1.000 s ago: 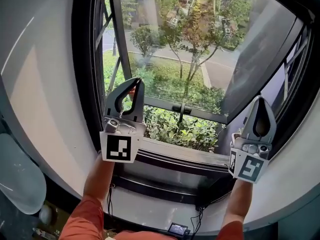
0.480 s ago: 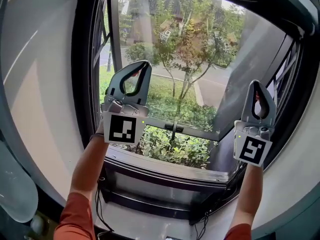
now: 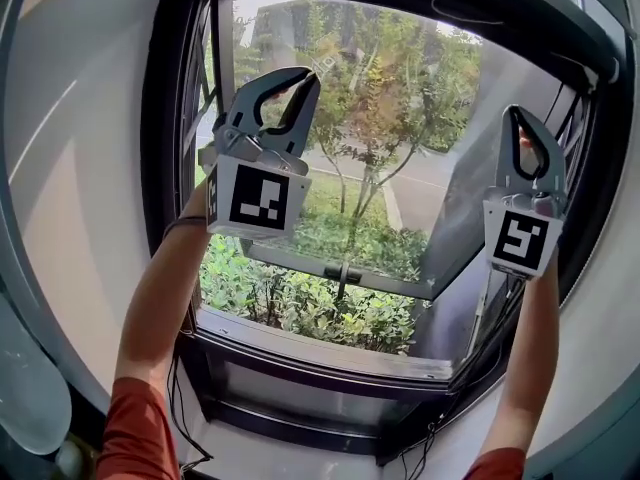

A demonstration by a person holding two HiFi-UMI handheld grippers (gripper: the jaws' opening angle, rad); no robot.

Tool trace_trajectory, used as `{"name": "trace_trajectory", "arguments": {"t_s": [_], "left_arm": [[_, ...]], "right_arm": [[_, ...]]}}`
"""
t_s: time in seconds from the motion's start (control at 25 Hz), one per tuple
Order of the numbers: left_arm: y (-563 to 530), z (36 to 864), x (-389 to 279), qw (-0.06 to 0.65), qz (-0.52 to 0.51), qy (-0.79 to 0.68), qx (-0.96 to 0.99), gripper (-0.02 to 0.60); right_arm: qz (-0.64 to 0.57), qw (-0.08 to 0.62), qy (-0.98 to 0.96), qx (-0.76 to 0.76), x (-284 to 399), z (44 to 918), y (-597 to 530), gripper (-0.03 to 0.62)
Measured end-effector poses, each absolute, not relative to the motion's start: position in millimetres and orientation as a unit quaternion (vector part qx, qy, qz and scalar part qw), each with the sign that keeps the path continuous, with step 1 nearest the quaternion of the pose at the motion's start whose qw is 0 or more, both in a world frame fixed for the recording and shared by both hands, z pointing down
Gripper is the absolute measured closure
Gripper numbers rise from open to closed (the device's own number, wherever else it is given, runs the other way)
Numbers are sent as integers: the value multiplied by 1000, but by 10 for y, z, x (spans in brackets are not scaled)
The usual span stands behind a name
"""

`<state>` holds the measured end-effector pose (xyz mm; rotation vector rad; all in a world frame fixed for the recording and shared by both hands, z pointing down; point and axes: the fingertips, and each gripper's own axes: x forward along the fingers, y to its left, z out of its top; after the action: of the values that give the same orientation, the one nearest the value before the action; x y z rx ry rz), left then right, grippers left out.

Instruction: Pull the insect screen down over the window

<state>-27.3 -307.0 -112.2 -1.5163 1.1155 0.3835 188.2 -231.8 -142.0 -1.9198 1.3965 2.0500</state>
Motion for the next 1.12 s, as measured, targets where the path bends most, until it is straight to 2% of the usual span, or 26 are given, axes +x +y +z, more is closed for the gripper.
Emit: {"name": "trace_trajectory", "arguments": {"t_s": [0.08,0.48,0.6,0.68,0.92,1.12], "left_arm": [[-3092,-1265,-254,589,147,482,-632,575],[-3168,-1989,-200,651,58,513,-556,574],[-3190,-2203,-196,662,29,525,-535,555],[-3191,-2315,-188,670,9,528,-522,541],[-3311,-2540,-187,678,-66,542,-493,483],[-3437,-2576,-182,684,-120,536,-480,463]], "right_arm": [[666,-8,432,-608,1867,-1616,-2310,583],[667,-143,356,-639,2043,-2231,-2531,583],[666,-181,344,-637,2056,-2319,-2601,583],[663,-199,342,-636,2071,-2355,-2645,534],[656,-228,325,-642,2139,-2497,-2671,511],[647,-286,304,-638,2196,-2538,-2750,481]]}}
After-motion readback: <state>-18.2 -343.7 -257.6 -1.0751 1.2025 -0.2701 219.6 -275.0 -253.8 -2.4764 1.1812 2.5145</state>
